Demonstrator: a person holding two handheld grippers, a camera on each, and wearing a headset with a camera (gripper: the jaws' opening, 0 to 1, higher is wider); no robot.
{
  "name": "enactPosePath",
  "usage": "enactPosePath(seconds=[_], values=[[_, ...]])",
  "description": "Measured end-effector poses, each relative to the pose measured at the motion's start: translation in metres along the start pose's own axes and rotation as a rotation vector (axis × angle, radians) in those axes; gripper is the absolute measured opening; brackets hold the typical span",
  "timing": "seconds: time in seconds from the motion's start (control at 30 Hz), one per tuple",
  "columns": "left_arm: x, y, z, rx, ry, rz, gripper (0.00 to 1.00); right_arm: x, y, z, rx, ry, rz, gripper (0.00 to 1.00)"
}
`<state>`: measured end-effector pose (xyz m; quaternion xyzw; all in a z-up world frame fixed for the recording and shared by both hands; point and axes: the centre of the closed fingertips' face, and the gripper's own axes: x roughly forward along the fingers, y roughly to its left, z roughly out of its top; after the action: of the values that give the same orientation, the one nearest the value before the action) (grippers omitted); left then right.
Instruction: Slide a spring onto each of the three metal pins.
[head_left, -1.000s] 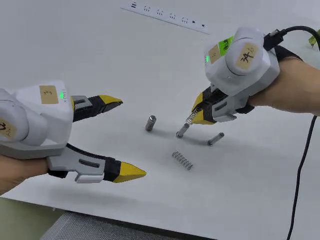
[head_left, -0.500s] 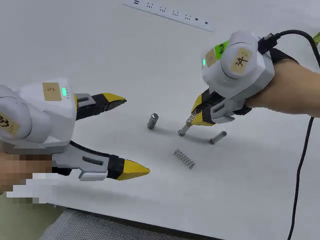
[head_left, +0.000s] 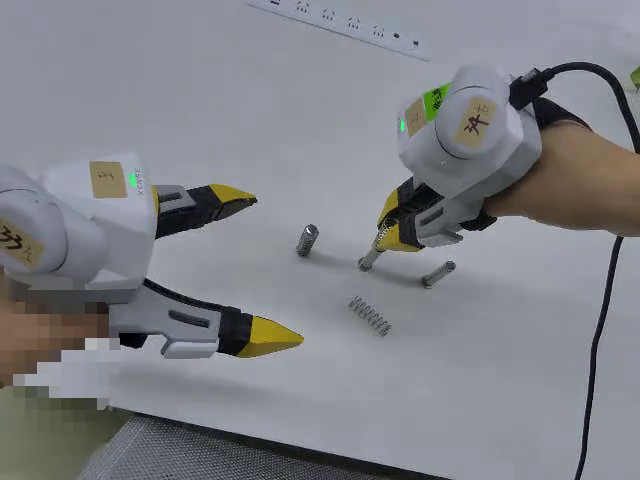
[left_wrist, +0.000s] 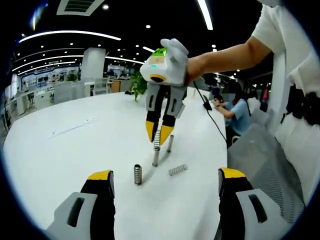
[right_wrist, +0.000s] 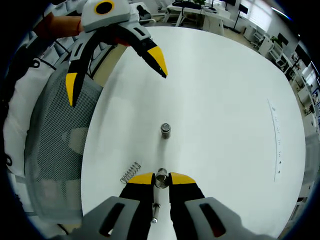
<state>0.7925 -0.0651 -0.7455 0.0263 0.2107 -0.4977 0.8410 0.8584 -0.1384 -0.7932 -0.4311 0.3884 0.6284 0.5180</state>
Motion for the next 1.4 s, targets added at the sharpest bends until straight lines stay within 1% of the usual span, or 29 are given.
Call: enactPosePath(seconds=[0.2, 0.37, 0.7, 1.1, 1.4], values=[[0.0, 0.0, 0.0, -0.001, -0.001, 0.0, 0.87, 0.0, 0.002, -0.002, 0.011, -0.004, -0.001, 0.12], [0.001, 0.0, 0.0, -0.002, -0.003, -0.002, 0.87, -0.001, 0.003, -0.003, 0.024, -0.018, -0.008, 0.12], [0.001, 0.0, 0.0, -0.003, -0.004, -0.002, 0.87, 0.003, 0.003, -0.005, 0.035, -0.044, -0.034, 0.12], [0.001, -0.001, -0.001, -0.004, 0.001, -0.006, 0.87, 0.017, 0.002, -0.009, 0.038, -0.054, -0.045, 0.12], [0.002, 0.001, -0.003, 0.001, 0.01, -0.008, 0.88, 0.033, 0.0, -0.013, 0.051, -0.054, -0.04, 0.12]])
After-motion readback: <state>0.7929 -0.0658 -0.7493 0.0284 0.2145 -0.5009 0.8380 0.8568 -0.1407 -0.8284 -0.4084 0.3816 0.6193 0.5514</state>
